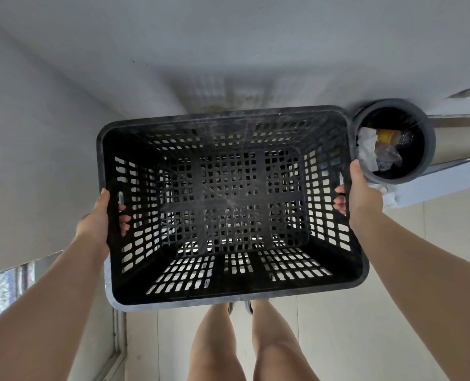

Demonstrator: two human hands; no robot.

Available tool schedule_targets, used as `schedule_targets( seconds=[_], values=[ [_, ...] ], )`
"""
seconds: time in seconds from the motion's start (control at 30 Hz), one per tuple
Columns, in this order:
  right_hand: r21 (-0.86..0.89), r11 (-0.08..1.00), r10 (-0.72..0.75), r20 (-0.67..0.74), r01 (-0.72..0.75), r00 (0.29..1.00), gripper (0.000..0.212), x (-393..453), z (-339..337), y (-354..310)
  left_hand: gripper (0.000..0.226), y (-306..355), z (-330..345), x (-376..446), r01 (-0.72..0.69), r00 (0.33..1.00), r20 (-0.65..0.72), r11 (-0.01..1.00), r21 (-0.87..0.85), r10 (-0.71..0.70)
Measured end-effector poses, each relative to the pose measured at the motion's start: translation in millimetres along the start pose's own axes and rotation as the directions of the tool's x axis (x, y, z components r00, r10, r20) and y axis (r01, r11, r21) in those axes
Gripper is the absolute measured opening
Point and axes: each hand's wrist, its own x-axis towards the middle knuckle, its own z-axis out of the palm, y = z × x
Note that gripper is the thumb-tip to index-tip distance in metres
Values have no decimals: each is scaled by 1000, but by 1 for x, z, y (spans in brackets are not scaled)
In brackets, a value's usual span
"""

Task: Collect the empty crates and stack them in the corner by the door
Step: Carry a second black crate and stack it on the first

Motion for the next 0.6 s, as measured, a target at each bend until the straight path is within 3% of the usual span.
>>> schedule_targets(
  seconds=[0.6],
  values=[
    [-62,998,11,76,-6,997,69,-5,-4,8,53,8,-2,5,1,1000,6,996,87,-1]
  ],
)
